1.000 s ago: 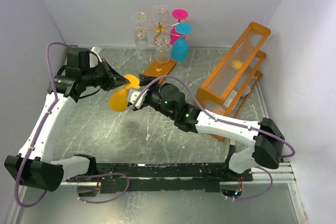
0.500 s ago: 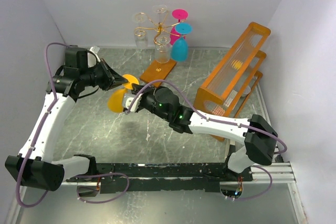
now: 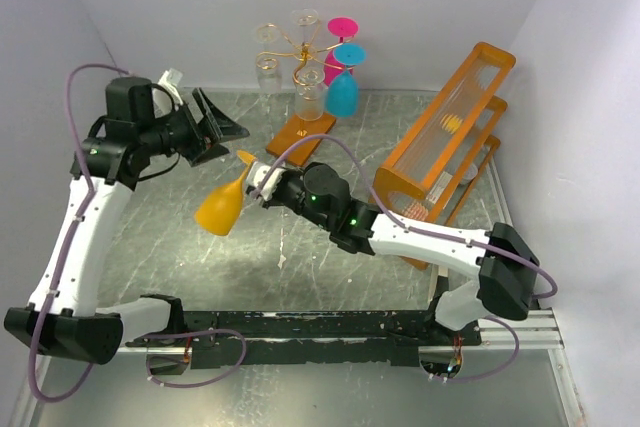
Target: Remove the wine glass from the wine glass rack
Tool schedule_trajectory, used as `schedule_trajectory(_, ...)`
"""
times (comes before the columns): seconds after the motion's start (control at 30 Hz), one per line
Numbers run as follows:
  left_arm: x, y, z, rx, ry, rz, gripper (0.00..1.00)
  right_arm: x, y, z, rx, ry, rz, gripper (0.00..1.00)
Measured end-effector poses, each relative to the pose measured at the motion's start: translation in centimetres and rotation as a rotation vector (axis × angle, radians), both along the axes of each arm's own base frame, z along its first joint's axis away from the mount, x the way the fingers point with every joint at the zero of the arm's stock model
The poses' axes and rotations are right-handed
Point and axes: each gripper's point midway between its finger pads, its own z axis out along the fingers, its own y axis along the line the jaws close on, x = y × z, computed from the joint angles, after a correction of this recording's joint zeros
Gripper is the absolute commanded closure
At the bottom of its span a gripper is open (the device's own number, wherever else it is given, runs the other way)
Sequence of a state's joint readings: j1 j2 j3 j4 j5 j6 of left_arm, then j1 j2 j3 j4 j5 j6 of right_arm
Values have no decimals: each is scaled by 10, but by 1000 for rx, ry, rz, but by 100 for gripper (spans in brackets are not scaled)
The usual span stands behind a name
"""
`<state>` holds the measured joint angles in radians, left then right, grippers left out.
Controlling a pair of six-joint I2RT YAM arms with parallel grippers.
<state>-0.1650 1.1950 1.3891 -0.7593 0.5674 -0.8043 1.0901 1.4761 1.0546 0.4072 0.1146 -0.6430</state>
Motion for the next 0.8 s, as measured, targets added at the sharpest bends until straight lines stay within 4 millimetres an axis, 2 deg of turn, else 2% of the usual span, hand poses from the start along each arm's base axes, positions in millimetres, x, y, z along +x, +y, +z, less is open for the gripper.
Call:
schedule_trajectory(0.13,-3,7,46,39,-152,2,3,1,-17,-14,85,208,-62,100)
schedule_trajectory(0.23,-14,16,66,76,-243,30,3,11,-37,-27,180,407,-157,100)
schedule_trajectory(0.3,-21,23,71,100,-275,56,4,20,-50,-39,253,572,-243,100)
schedule_trajectory(0.5,-26,46,65,183,-273,169,8,56,-90,-49,484,863,-467,100)
schedule_trajectory(0.67,-29,65,51,246,-234,266,15,53,-95,-38,604,945,-480,100)
schedule_trajectory(0.8,-32,67,43,245,-217,281,32,50,-99,-16,688,945,-443,100)
